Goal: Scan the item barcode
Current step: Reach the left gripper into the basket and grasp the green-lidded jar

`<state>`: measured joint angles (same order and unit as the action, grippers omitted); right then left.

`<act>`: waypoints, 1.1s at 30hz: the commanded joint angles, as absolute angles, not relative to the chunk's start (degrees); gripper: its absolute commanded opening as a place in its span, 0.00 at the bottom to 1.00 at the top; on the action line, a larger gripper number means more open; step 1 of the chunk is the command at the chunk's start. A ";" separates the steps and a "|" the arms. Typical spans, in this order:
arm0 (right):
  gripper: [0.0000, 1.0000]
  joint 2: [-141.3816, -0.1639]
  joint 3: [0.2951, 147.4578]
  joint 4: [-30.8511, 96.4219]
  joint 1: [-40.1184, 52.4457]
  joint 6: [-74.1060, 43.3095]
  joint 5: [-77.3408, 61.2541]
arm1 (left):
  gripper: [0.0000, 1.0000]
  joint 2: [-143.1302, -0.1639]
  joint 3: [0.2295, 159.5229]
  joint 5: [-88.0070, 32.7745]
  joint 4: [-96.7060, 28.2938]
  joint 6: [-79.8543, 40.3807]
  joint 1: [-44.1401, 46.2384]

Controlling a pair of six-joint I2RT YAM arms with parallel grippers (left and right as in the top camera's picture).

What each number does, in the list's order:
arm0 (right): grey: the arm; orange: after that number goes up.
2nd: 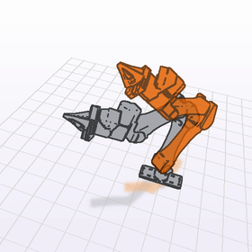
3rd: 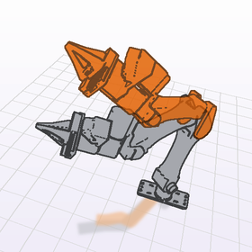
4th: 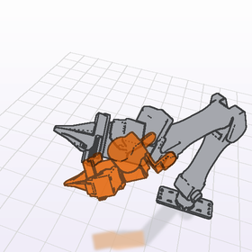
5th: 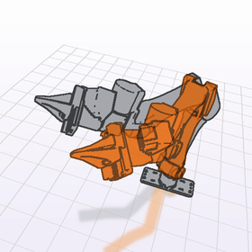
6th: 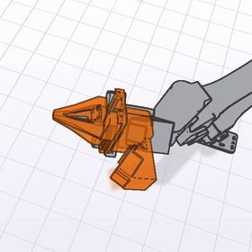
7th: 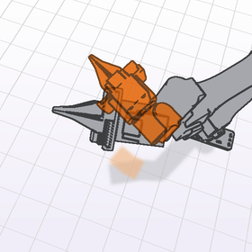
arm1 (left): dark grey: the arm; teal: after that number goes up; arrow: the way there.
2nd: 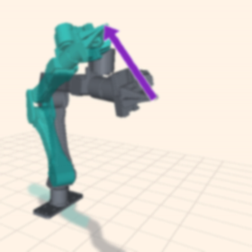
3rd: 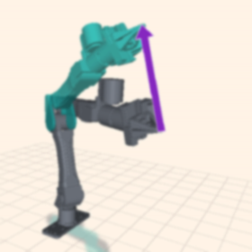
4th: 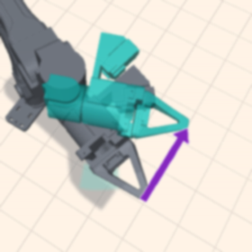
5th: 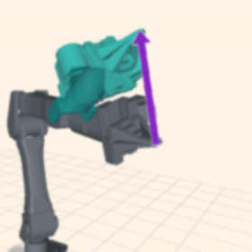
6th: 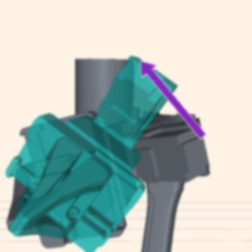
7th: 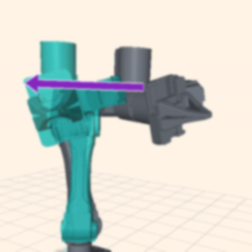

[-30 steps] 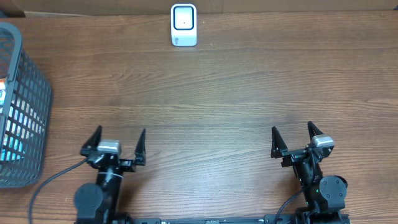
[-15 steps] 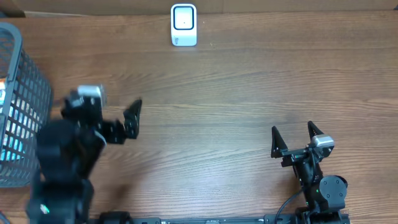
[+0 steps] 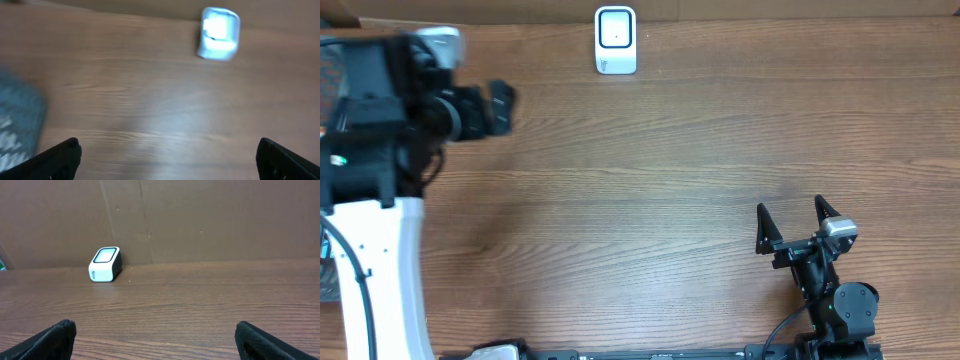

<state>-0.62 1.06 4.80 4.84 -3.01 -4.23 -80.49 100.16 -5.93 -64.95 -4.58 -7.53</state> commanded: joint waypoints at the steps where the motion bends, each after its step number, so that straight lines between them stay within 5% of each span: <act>1: 1.00 -0.16 0.47 4.58 4.43 -3.25 -4.08 | 0.98 -80.25 105.56 -3.05 -66.00 -16.19 -19.22; 13: 1.00 -0.16 0.47 4.56 4.43 -3.25 -4.08 | 0.97 -92.27 106.17 0.67 -68.82 -24.03 -51.31; 25: 1.00 -0.16 0.47 4.56 4.43 -3.25 -4.10 | 0.97 -106.41 106.13 13.78 -74.13 -24.18 -57.39; 33: 1.00 -0.16 0.47 4.56 4.43 -3.25 -4.10 | 0.99 -116.03 106.13 16.25 -70.46 -11.92 -57.47</act>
<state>-0.62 1.06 4.78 4.84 -2.98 -4.23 -111.33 105.38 12.84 -70.59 -17.98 -57.10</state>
